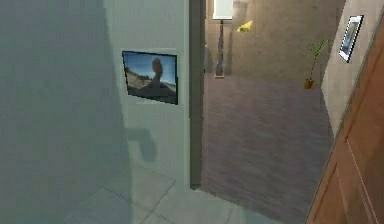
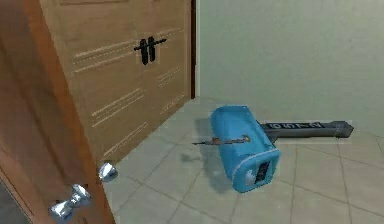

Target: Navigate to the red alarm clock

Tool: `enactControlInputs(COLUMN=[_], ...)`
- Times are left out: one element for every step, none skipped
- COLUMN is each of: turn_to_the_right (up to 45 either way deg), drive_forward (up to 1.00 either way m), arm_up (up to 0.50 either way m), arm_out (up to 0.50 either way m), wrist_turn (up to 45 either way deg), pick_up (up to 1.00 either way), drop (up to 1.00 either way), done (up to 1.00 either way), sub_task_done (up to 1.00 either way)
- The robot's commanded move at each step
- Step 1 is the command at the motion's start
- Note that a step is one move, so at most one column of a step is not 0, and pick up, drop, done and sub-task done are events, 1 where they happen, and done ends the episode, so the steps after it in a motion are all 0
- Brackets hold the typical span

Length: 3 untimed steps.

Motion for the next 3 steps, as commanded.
enactControlInputs(turn_to_the_right=[0.0,24.0,0.0], drive_forward=[0.30,0.00,0.75], arm_up=[0.00,0.00,0.00], arm_out=[0.00,0.00,0.00], wrist_turn=[0.0,0.0,0.0], pick_up=[0.00,0.00,0.00], drop=[0.00,0.00,0.00], done=[0.00,0.00,0.00], sub_task_done=[0.00,0.00,0.00])
